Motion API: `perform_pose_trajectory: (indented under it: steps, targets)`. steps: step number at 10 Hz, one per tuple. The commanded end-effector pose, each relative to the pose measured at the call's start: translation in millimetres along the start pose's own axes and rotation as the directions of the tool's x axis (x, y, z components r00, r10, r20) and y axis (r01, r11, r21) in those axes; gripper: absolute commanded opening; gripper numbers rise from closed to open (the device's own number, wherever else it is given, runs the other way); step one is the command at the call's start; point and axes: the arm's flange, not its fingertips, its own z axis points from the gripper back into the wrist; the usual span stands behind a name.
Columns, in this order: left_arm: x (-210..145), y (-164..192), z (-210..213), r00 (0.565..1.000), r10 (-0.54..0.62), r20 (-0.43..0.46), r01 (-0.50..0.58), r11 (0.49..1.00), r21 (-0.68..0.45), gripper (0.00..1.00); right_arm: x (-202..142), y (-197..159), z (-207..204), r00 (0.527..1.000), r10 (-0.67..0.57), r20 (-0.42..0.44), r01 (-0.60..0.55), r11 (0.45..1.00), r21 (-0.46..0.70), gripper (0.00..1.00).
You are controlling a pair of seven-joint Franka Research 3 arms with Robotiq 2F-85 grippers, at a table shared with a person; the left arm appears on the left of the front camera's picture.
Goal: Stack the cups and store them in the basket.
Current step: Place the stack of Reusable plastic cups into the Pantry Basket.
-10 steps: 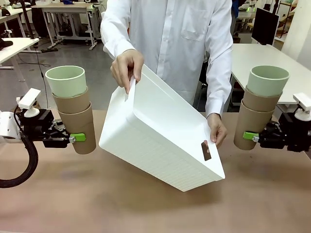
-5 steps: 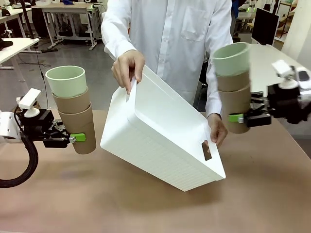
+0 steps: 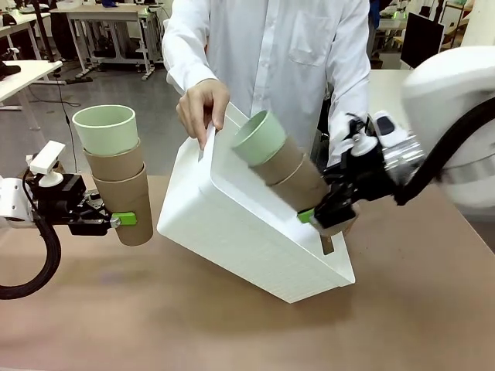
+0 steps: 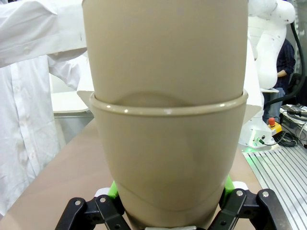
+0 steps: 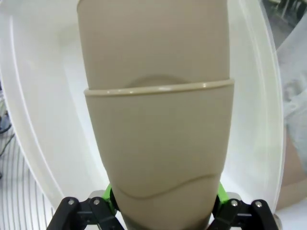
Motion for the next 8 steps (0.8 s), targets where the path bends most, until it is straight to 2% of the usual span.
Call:
perform_pose_trajectory:
  steps: [1, 5, 8]
  targets:
    - [4.0, -0.5, 0.1, 1.0, -0.008, 0.009, 0.008, 1.0, -0.001, 0.84, -11.5, 29.2, -3.9, 0.996, -0.035, -0.084, 0.033, 0.999, -0.026, 0.84]
    - [4.0, -0.5, 0.1, 1.0, -0.008, 0.009, 0.008, 1.0, -0.001, 0.84, -22.0, 38.3, -54.8, 0.988, -0.024, -0.155, 0.026, 1.0, 0.007, 0.84]
    - [4.0, -0.5, 0.1, 1.0, -0.008, 0.009, 0.008, 1.0, -0.001, 0.84, -36.6, 43.1, -54.6, 0.99, -0.013, -0.142, 0.017, 1.0, 0.022, 0.84]
